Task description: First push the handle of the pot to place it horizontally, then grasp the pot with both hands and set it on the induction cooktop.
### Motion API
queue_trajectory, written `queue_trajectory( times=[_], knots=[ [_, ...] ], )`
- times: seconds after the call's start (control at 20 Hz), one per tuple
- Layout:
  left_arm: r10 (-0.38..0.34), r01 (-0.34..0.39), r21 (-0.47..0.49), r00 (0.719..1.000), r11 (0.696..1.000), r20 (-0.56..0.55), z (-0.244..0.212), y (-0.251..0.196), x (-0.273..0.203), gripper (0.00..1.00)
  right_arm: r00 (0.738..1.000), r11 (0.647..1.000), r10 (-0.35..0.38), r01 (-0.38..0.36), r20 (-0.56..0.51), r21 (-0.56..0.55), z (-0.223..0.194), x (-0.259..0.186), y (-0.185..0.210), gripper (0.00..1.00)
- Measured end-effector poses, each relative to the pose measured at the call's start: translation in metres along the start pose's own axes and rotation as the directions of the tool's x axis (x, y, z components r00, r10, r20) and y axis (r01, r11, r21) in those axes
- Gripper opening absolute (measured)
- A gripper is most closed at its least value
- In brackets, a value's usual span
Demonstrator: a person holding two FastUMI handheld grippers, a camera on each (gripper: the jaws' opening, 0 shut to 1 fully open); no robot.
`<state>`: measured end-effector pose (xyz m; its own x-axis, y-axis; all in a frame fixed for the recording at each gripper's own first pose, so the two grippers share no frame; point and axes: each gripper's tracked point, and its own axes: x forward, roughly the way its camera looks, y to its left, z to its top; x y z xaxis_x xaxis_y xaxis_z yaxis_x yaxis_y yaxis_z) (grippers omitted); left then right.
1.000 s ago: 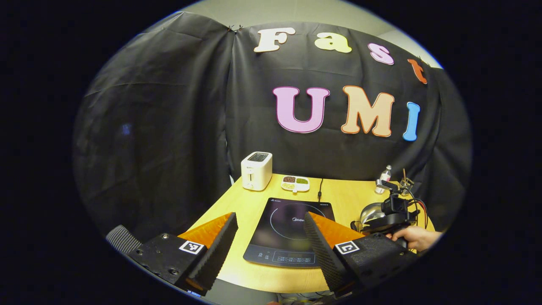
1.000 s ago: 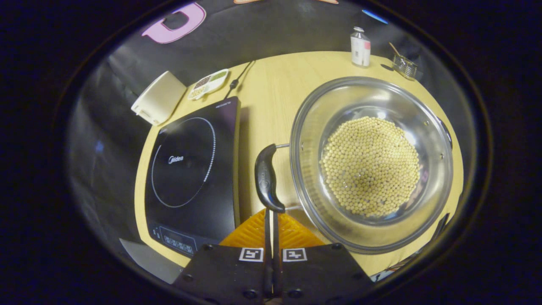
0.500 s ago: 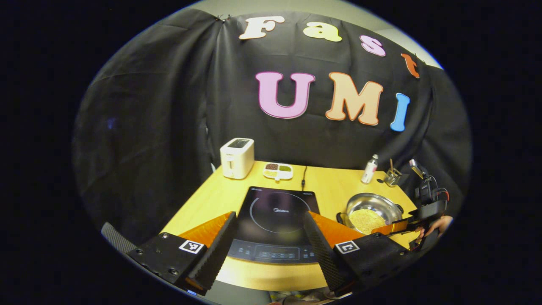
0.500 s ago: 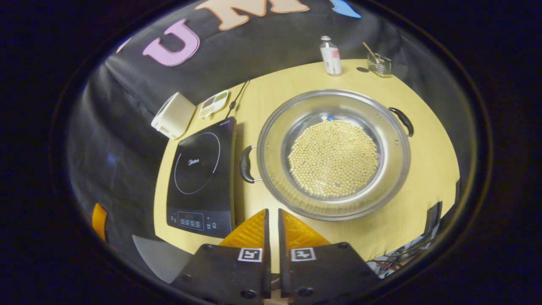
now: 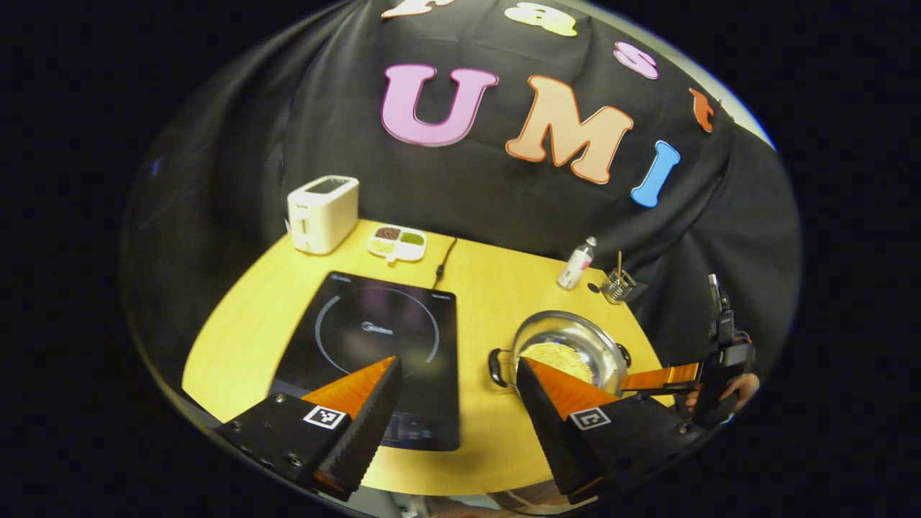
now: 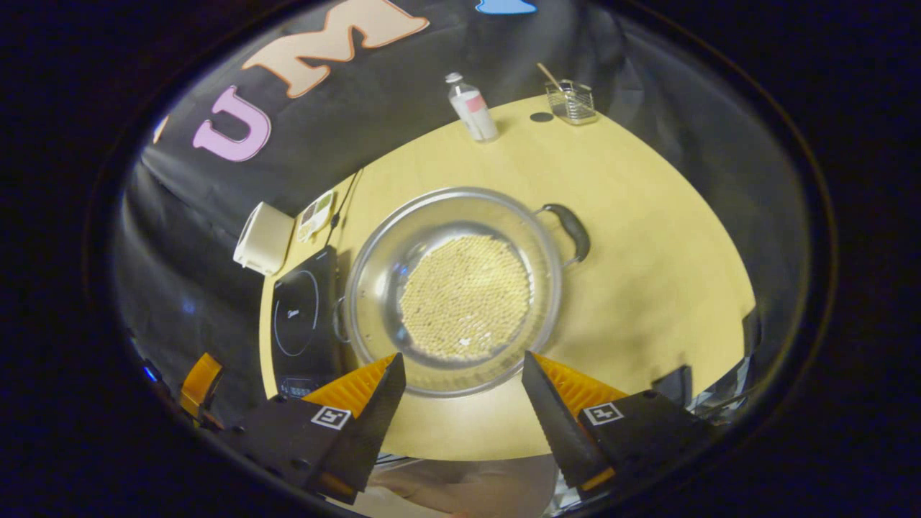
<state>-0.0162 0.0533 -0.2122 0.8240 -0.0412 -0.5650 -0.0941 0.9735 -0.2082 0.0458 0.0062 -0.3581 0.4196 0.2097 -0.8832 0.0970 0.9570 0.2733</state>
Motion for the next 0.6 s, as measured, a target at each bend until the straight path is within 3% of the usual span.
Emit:
queue_trajectory(
  times=[0.05,0.1,0.2,0.25,0.3,0.35,0.6],
  knots=[
    [-0.011,0.01,-0.022,1.0,1.0,-0.024,-0.005,-0.009,0.01,0.97,1.0,1.0,0.003,-0.003,-0.009,0.002,0.011,0.002,-0.009,1.0],
    [-0.016,0.014,-0.043,0.998,0.999,-0.055,-0.01,-0.017,0.02,0.97,1.0,1.0,0.008,-0.008,-0.02,0.006,0.022,0.005,-0.019,0.94],
    [-0.017,0.008,-0.076,0.992,0.997,-0.123,-0.026,-0.027,0.04,0.97,0.999,1.0,0.014,-0.014,-0.039,0.01,0.043,0.016,-0.038,0.94],
    [-0.017,0.002,-0.096,0.987,0.995,-0.163,-0.034,-0.032,0.052,0.97,0.999,1.0,0.014,-0.013,-0.049,0.009,0.052,0.023,-0.047,1.0],
    [-0.019,-0.004,-0.116,0.981,0.993,-0.193,-0.039,-0.035,0.062,0.98,0.998,1.0,0.019,-0.018,-0.06,0.008,0.059,0.03,-0.054,0.94],
    [-0.016,-0.015,-0.135,0.975,0.991,-0.222,-0.045,-0.038,0.073,0.98,0.997,1.0,0.027,-0.027,-0.074,0.009,0.066,0.037,-0.059,0.94],
    [0.009,-0.063,-0.156,0.945,0.986,-0.327,-0.06,-0.037,0.123,0.98,0.975,0.994,0.109,-0.111,-0.193,0.002,0.075,0.077,-0.069,0.94]
  ],
)
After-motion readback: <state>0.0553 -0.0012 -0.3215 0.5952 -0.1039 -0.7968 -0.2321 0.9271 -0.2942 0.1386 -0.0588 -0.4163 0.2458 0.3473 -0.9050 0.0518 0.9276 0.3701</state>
